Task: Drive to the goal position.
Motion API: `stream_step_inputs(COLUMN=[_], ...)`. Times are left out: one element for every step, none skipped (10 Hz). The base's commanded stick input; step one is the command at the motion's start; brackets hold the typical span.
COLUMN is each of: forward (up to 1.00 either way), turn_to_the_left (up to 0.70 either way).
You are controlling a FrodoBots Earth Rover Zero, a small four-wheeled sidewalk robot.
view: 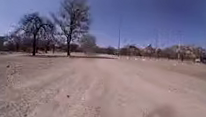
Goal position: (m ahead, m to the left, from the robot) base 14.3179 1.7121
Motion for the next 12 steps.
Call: stream_step_inputs(forward=[1.0, 1.0, 1.0, 1.0, 1.0, 1.0, 1.0, 1.0, 1.0, 1.0, 1.0, 1.0], turn_to_the_left=[0.0, 0.0, 0.0, 0.0, 0.0, 0.0, 0.0, 0.0, 0.0, 0.0, 0.0, 0.0])
